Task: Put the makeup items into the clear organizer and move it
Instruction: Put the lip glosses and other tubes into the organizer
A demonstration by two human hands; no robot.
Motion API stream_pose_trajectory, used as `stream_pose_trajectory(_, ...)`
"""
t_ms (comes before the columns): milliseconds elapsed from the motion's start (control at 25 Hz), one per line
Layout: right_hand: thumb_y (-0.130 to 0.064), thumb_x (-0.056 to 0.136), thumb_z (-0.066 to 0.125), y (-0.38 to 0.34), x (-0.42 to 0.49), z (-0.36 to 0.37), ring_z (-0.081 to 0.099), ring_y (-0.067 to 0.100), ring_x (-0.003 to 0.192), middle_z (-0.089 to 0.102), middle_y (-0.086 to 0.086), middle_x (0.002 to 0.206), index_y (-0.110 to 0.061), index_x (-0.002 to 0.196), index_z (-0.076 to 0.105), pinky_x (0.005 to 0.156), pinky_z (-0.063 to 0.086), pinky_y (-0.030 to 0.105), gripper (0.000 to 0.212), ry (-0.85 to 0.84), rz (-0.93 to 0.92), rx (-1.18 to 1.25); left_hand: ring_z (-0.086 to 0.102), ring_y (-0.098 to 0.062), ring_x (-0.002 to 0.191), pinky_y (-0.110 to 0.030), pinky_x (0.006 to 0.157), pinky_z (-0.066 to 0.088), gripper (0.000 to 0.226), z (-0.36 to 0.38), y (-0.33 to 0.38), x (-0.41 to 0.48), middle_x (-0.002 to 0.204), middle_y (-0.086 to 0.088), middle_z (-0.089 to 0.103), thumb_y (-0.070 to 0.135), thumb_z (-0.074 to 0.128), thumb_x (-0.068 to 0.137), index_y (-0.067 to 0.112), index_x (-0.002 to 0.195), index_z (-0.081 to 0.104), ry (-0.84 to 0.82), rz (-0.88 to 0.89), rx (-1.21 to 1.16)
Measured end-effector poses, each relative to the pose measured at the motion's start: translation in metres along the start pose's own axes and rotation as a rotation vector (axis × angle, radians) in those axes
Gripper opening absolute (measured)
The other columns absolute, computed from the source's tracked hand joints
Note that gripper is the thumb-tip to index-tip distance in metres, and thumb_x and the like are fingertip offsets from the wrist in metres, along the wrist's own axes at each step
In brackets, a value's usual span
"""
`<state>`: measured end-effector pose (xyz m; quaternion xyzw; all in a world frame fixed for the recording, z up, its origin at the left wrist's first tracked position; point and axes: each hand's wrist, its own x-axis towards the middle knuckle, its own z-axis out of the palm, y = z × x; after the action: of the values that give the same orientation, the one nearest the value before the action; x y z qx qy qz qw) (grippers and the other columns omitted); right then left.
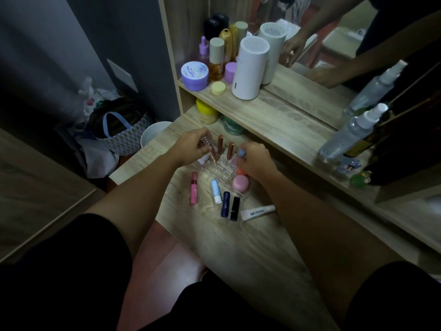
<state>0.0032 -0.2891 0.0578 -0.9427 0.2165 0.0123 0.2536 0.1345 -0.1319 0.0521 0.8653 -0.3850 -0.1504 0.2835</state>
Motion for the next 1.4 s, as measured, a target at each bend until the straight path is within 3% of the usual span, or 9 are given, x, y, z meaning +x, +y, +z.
stream_pose_trajectory(120,-0.017,0.085,0.064,0.002,0.003,0.004,0.063,0.031,0.096,0.067,0.017,0.103,-0.005,0.106,0.061,0.083,0.054,0.037,0.024,-0.035,0.005,0.011,0.06,-0.027,0.075,-0.034,0.068,0.047,0.024,0.005,0.004,0.003,0.085,-0.016,0.066,0.013,0.068,0.077,0.009,0.095,0.052,0.005,-0.062,-0.098)
stream_pose_trajectory(200,-0.016,0.084,0.066,0.003,0.004,0.005,0.064,0.031,0.097,0.067,0.018,0.105,-0.006,0.11,0.059,0.086,0.055,0.044,0.029,-0.031,0.052,0.091,0.06,-0.026,0.074,-0.032,0.067,0.045,0.024,0.01,0.004,0.005,0.085,-0.019,0.067,0.011,0.07,0.075,0.006,0.092,0.055,-0.018,-0.06,-0.09)
stream_pose_trajectory(360,-0.014,0.081,0.07,0.007,0.005,0.006,0.065,0.027,0.093,0.069,0.016,0.101,-0.006,0.102,0.062,0.086,0.056,0.047,0.023,-0.022,0.109,0.216,0.059,-0.024,0.077,-0.026,0.065,0.042,0.022,0.017,0.004,0.007,0.083,-0.014,0.065,0.009,0.071,0.073,0.007,0.09,0.058,-0.023,-0.043,-0.087)
stream_pose_trajectory(640,-0.014,0.085,0.065,0.008,0.004,0.003,0.065,0.03,0.099,0.067,0.019,0.108,-0.004,0.112,0.06,0.09,0.054,0.045,0.029,0.004,0.031,0.128,0.061,-0.019,0.078,-0.014,0.062,0.042,0.024,0.018,0.001,0.009,0.084,-0.009,0.067,0.016,0.075,0.071,0.007,0.089,0.062,-0.025,-0.015,-0.077)
stream_pose_trajectory(920,-0.013,0.082,0.067,0.011,-0.01,-0.001,0.059,0.028,0.104,0.063,0.015,0.114,-0.006,0.116,0.054,0.091,0.051,0.045,0.037,0.08,0.033,0.125,0.06,-0.017,0.083,-0.027,0.073,0.046,0.036,0.018,0.001,-0.001,0.097,-0.01,0.066,0.011,0.071,0.073,0.011,0.107,0.06,0.009,-0.042,-0.05)
stream_pose_trajectory(1040,-0.011,0.08,0.064,0.017,-0.035,0.003,0.058,0.029,0.092,0.062,0.015,0.102,-0.006,0.101,0.056,0.079,0.05,0.042,0.023,0.154,-0.019,0.107,0.061,-0.02,0.08,-0.03,0.075,0.049,0.029,0.021,-0.004,-0.022,0.094,-0.012,0.066,0.009,0.072,0.073,0.009,0.1,0.062,0.076,-0.138,-0.127)
stream_pose_trajectory(1160,-0.006,0.076,0.064,0.033,-0.074,0.018,0.058,0.03,0.075,0.064,0.019,0.085,-0.002,0.092,0.058,0.066,0.049,0.036,0.017,0.21,-0.17,0.06,0.063,-0.028,0.079,-0.03,0.073,0.046,0.016,0.032,-0.018,-0.05,0.088,-0.018,0.069,0.013,0.069,0.077,0.002,0.089,0.064,0.116,-0.222,-0.05)
stream_pose_trajectory(1240,-0.005,0.077,0.062,0.05,-0.099,0.031,0.06,0.03,0.078,0.065,0.018,0.088,-0.002,0.093,0.061,0.069,0.051,0.035,0.016,0.162,-0.167,0.015,0.061,-0.035,0.081,-0.036,0.071,0.045,0.022,0.043,-0.026,-0.068,0.086,-0.025,0.066,0.018,0.068,0.079,-0.002,0.083,0.062,0.096,-0.292,0.017)
stream_pose_trajectory(1400,-0.011,0.077,0.059,0.071,-0.116,0.053,0.054,0.033,0.108,0.06,0.015,0.117,-0.007,0.11,0.061,0.086,0.049,0.038,0.034,-0.137,-0.088,-0.176,0.059,-0.035,0.085,-0.036,0.07,0.043,0.038,0.066,-0.03,-0.09,0.089,-0.025,0.064,0.031,0.073,0.076,-0.001,0.086,0.056,0.077,-0.481,-0.024)
